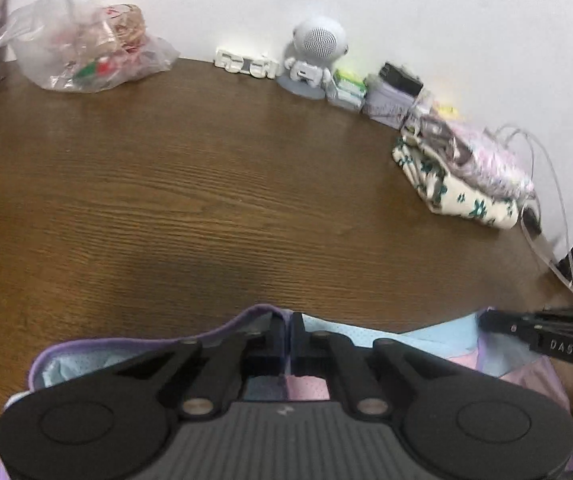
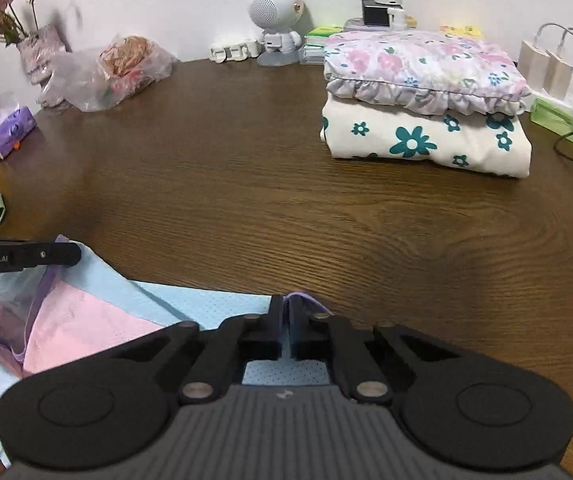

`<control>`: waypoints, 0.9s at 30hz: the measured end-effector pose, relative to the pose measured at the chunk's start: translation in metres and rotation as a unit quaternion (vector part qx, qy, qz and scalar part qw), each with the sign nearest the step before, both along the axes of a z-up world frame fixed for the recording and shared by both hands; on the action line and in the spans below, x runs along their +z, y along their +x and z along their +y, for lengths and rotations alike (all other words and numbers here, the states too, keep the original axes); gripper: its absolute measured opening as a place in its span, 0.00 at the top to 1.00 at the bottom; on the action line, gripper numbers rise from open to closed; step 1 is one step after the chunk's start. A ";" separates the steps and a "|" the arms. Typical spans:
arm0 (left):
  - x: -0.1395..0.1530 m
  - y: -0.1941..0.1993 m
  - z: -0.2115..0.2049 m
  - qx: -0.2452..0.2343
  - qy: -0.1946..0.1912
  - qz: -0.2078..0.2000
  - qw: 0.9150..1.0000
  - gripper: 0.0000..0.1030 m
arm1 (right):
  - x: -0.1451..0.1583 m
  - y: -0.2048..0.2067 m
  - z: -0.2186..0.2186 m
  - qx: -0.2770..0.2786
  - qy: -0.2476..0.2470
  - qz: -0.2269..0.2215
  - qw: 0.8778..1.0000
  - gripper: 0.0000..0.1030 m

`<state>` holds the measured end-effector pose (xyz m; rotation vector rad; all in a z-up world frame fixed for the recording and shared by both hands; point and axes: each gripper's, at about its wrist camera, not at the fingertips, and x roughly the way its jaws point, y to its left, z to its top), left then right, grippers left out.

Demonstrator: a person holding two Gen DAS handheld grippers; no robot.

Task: Fold clothes
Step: 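Grasp the garment hem with both tools and lift it to fold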

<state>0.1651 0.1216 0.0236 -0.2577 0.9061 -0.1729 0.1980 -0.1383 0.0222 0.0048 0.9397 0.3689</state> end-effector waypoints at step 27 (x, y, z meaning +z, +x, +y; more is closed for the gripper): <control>0.032 -0.155 -0.025 -0.006 0.074 -0.139 0.987 0.62 | 0.023 -0.166 -0.022 0.010 0.017 -0.092 0.996 0.89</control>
